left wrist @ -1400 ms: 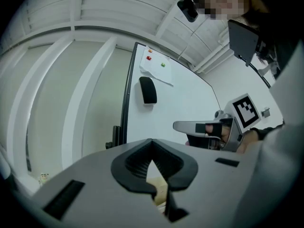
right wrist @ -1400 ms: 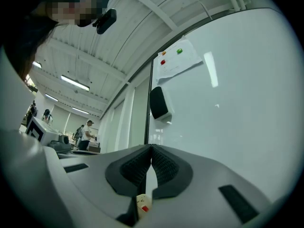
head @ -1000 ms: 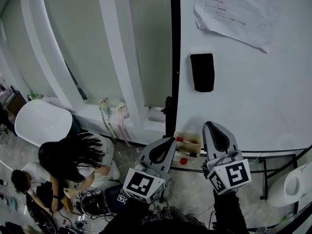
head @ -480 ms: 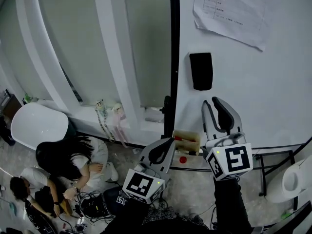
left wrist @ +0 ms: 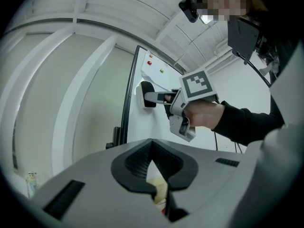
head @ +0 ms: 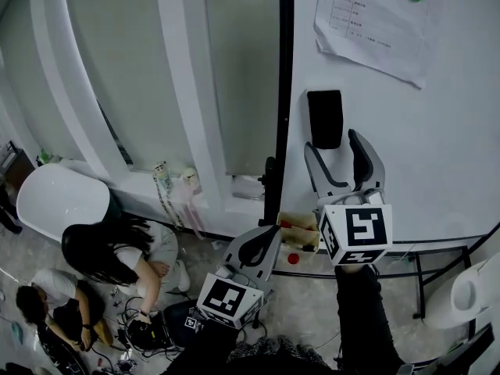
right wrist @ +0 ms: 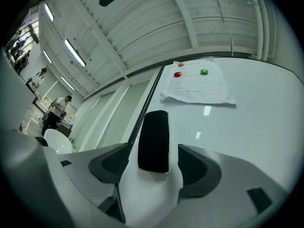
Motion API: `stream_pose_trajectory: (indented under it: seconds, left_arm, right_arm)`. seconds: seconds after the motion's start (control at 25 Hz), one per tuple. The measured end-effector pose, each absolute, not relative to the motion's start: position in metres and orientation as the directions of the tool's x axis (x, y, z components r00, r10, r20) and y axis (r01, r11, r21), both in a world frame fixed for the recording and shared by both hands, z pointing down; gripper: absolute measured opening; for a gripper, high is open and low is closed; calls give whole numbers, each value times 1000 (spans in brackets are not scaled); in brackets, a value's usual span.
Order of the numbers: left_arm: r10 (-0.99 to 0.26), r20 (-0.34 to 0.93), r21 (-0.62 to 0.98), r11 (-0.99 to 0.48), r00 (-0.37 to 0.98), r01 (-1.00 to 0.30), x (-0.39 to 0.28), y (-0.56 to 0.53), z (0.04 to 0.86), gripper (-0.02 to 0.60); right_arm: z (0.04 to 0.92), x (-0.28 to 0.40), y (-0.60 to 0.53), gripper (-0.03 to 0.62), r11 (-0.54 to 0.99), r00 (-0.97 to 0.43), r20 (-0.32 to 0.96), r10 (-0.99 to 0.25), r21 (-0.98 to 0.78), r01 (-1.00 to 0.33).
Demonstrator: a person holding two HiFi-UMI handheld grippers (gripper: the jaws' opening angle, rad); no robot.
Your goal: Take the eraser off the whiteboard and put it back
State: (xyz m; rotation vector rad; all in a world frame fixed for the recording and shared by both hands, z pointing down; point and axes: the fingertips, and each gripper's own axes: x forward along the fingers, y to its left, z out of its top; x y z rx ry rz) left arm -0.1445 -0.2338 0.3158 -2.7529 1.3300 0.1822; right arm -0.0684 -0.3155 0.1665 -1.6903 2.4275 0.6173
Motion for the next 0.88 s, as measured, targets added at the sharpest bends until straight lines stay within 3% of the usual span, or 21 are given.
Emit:
stream_pose_trajectory:
  seconds: [0.44,0.72,0.88]
  left_arm:
    - [-771,-128,-20,-627,624,-779,-142,-235,318,2]
    - [-756,-130,-23,-645,642,-764,-136,-235,315,2]
    - [-753,-128,-20,-649,646,-761,-134,-237,314,2]
  right_arm:
    - [167,-81,-342,305,178,-297,-307,-904,362,-915]
    - [165,-75,-342,302,161,-275,-324,-905,337,-928]
    - [164,-75,-342,270,168,-282,-321,-904,338,-926]
